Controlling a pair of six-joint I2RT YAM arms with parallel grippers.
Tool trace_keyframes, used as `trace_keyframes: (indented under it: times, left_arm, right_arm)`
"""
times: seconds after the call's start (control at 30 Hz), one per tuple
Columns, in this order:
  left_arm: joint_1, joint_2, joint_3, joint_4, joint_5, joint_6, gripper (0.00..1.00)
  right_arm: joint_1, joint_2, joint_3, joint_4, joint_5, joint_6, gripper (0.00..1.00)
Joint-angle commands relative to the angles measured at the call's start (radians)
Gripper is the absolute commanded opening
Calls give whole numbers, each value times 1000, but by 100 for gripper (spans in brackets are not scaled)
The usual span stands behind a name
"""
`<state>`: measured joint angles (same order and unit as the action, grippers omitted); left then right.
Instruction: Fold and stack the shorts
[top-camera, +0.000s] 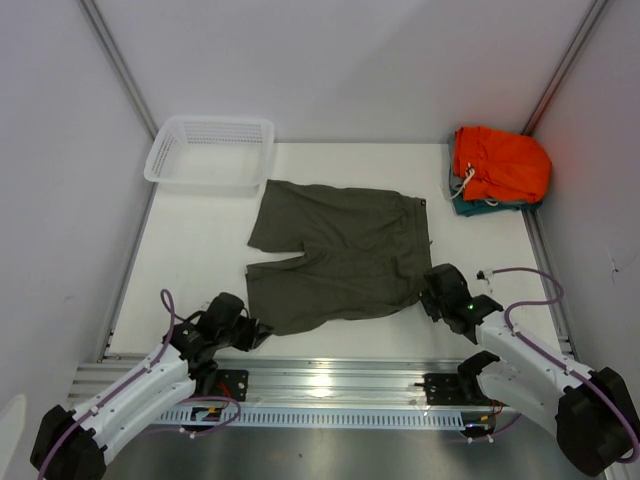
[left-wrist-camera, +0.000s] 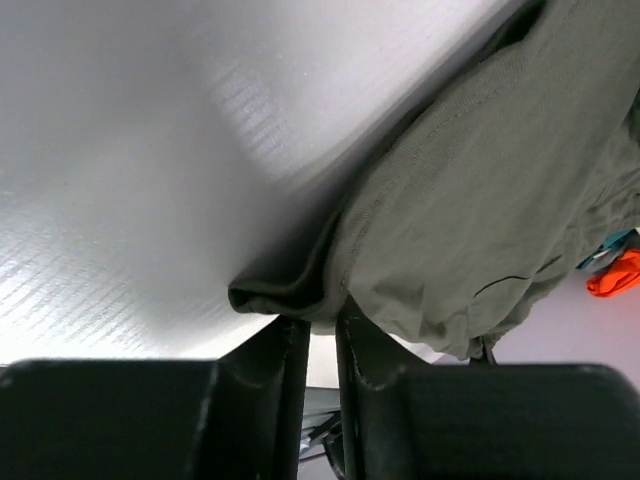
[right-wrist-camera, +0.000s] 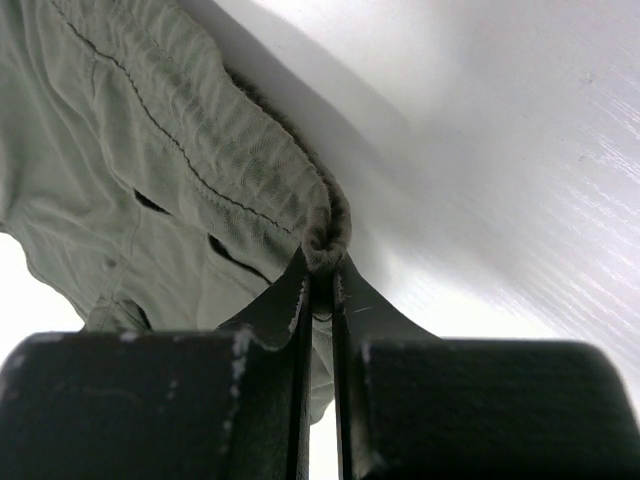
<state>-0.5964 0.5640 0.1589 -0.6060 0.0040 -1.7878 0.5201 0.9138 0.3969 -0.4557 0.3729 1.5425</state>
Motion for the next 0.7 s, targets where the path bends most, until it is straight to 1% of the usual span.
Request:
trace_keyframes:
  times: [0.0,0.1,0.13,0.2,0.27,0.3,0.33,0.4,0.43,0.5,0.57,0.67]
  left_arm:
    - [-5,46,-58,-110,-58,-31,19]
    - [-5,65,-45,-110,-73,-39,7]
    - [-5,69,-44,-104,-75,-29,0]
    - [-5,91,-4,-98,-102,2,0]
    - [-5,117,46,-109,-125,74,0]
    - [-5,134,89,-148,-151,97,0]
    - [-5,173,109,-165,-162,144,0]
    - [-5,215,195,-196,-179,192,0]
    - [-5,255,232,-233,-188,229,0]
    - [-5,290,281,-258,-184,270,0]
    - [-5,324,297,-278,-167,291,0]
    - [-5,336,312,-320,-156,274,0]
  right_arm:
    - [3,-3,16,-26,32,-10,0]
    - [4,10,13,-20,21,-25,0]
    - [3,11,14,-18,20,-30,0]
    - [0,5,19,-27,23,-41,0]
    - [-6,-7,33,-55,35,-59,0]
    - [-8,-22,39,-69,43,-65,0]
    - [-9,-27,55,-98,47,-88,0]
    - [-14,-36,80,-145,61,-104,0]
    - [-14,-36,94,-205,66,-108,0]
    - [-14,-46,123,-259,63,-101,0]
    - [-14,-62,131,-310,55,-101,0]
    - [-14,-105,141,-365,63,-101,0]
